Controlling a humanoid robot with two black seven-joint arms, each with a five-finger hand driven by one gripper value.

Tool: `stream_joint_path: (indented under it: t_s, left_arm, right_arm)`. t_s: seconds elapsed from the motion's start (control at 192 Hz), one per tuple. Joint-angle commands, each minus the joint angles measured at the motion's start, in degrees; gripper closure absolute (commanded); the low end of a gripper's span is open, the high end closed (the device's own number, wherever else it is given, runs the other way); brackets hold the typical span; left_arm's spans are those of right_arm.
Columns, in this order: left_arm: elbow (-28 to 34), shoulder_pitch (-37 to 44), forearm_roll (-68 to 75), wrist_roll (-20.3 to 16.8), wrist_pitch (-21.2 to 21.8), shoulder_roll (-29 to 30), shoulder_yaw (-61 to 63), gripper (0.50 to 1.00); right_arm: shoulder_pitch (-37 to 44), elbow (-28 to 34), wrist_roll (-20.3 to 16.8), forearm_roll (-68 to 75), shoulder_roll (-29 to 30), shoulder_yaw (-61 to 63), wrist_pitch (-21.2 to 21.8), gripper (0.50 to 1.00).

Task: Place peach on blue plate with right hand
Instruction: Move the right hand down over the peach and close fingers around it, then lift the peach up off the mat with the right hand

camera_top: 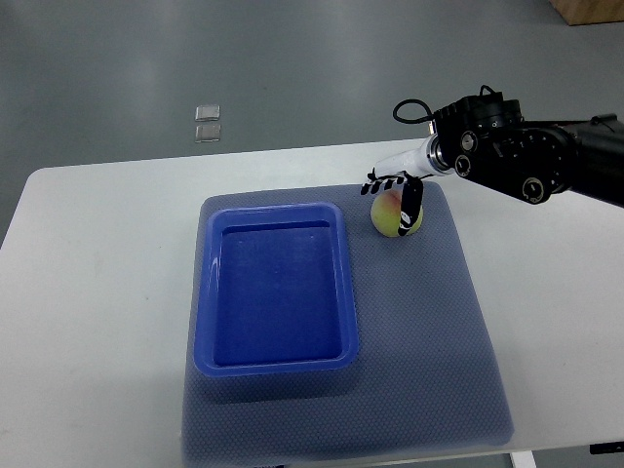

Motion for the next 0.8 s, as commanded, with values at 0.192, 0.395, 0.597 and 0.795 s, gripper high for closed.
stream_joint_path:
  t_s: [0.192, 0.395, 0.597, 0.795]
  left_arm:
    - [0.0, 0.0, 0.0, 0.0, 0.0, 0.0, 0.0, 0.500]
    - [0.0, 0.0, -0.1, 0.0, 0.0, 0.0, 0.0, 0.500]
    - [0.0, -0.1, -0.1, 0.0, 0.0, 0.0, 0.0, 0.500]
    - [0.0, 0.0, -0.1, 0.0, 0.0, 0.0, 0.0, 0.500]
  right_arm:
    - [-1.4, -1.4, 0.9, -2.1, 0.0, -1.2, -2.5, 0.599]
    - [-2.5, -2.4, 1.1, -2.1, 0.0, -1.2, -3.5, 0.632]
    - [-3.0, -2.5, 1.4, -2.1, 0.0, -1.2, -3.6, 0.662]
    - [-3.0, -2.6, 1.4, -2.1, 0.0, -1.2, -3.5, 0.758]
